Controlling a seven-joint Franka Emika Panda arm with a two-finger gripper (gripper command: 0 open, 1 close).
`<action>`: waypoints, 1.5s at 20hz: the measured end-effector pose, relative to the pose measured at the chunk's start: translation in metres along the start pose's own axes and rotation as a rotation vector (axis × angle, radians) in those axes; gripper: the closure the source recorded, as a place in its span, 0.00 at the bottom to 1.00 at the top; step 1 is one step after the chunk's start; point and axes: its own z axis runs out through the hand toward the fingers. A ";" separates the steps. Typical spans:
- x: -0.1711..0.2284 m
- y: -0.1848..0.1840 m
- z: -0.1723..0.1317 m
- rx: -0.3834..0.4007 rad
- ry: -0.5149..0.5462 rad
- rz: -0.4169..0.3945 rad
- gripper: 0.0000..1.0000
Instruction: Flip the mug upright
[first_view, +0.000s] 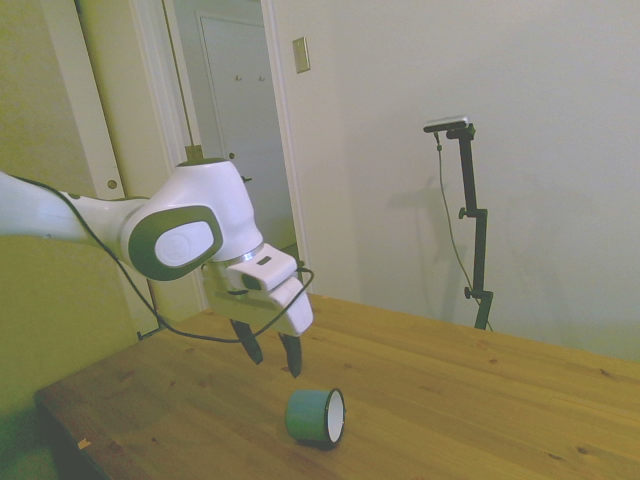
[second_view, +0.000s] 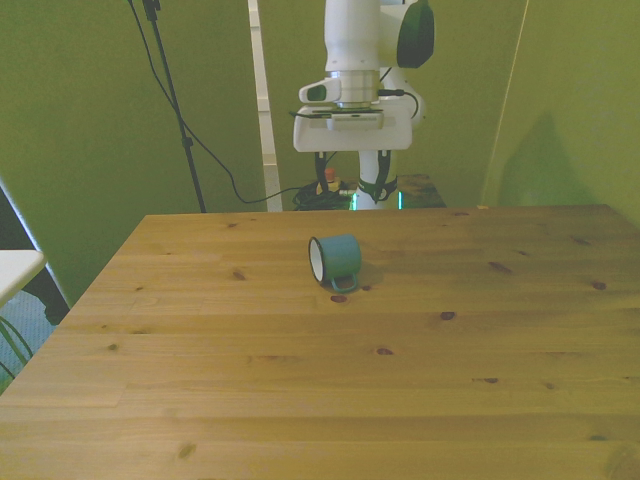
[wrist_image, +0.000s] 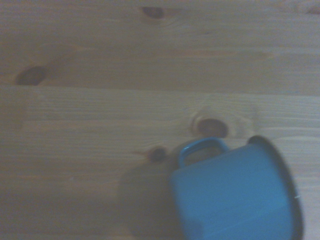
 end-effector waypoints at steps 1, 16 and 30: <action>0.018 -0.006 0.008 -0.030 0.005 -0.004 0.00; 0.057 0.036 0.035 0.116 -0.109 -0.154 0.00; 0.097 0.047 0.065 0.290 -0.351 -0.246 0.00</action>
